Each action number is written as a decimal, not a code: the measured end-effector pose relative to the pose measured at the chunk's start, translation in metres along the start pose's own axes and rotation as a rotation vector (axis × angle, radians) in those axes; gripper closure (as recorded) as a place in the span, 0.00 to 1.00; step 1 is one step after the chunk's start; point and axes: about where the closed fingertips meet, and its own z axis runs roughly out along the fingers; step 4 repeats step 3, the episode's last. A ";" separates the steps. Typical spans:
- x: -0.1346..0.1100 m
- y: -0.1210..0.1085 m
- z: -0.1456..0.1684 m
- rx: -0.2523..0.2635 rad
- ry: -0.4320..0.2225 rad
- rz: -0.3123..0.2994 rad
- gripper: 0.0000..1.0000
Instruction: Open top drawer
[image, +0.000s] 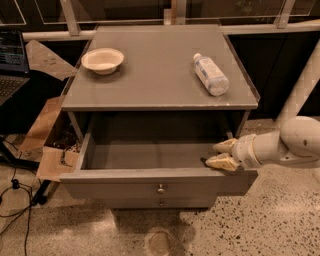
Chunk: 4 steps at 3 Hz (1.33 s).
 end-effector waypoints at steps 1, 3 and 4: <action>-0.004 -0.006 -0.005 0.013 -0.016 0.022 0.00; -0.022 -0.024 -0.032 0.079 -0.079 0.053 0.00; -0.022 -0.024 -0.032 0.079 -0.079 0.053 0.00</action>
Offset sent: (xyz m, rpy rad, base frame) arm 0.0274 -0.0428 0.0802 0.1169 -0.1225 -0.1828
